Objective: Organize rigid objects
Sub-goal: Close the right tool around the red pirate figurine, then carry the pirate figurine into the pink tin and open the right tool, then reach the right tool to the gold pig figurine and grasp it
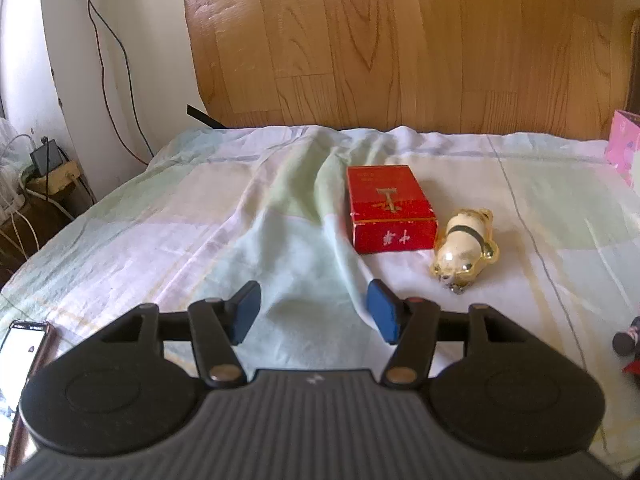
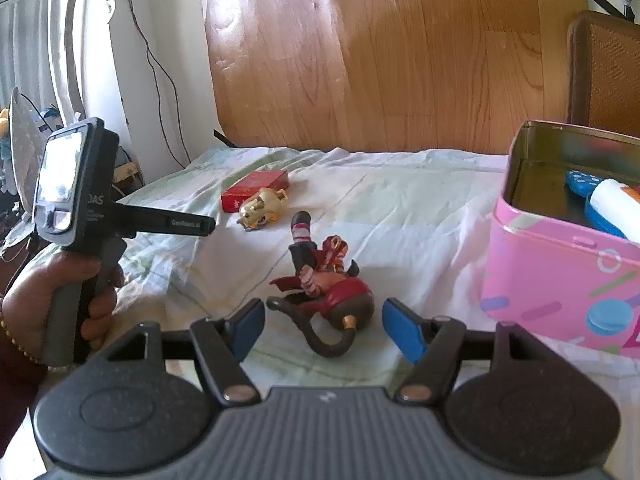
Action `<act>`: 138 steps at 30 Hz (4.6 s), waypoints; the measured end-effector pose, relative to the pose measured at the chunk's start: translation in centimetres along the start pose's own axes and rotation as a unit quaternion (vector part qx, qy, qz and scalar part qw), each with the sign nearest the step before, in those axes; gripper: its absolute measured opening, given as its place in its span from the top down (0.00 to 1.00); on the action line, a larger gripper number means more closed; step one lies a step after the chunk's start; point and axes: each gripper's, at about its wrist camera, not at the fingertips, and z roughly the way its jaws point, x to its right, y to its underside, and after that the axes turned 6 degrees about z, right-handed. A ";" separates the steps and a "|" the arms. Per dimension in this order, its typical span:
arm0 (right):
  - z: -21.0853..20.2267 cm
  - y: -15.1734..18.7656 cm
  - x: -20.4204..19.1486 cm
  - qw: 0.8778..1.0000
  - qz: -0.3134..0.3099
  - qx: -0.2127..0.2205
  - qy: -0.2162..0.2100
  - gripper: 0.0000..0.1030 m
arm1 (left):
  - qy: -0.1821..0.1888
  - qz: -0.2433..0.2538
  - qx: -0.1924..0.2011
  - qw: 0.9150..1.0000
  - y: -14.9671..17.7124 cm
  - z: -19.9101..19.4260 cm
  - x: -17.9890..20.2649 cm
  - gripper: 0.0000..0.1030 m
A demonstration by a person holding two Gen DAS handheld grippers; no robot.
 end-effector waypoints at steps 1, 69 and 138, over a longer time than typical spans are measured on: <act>-0.1 0.0 0.0 1.000 0.000 0.001 -0.001 0.35 | -0.002 0.003 0.000 1.000 0.0 -0.1 0.1 0.40; -7.7 -2.2 11.2 0.957 0.088 0.196 0.196 0.38 | 0.310 0.089 0.077 0.943 -9.7 -8.9 23.5 0.50; 16.4 -7.1 -8.4 0.996 -0.070 -0.061 0.015 0.57 | 0.070 -0.158 0.032 0.984 0.2 1.2 -6.2 0.42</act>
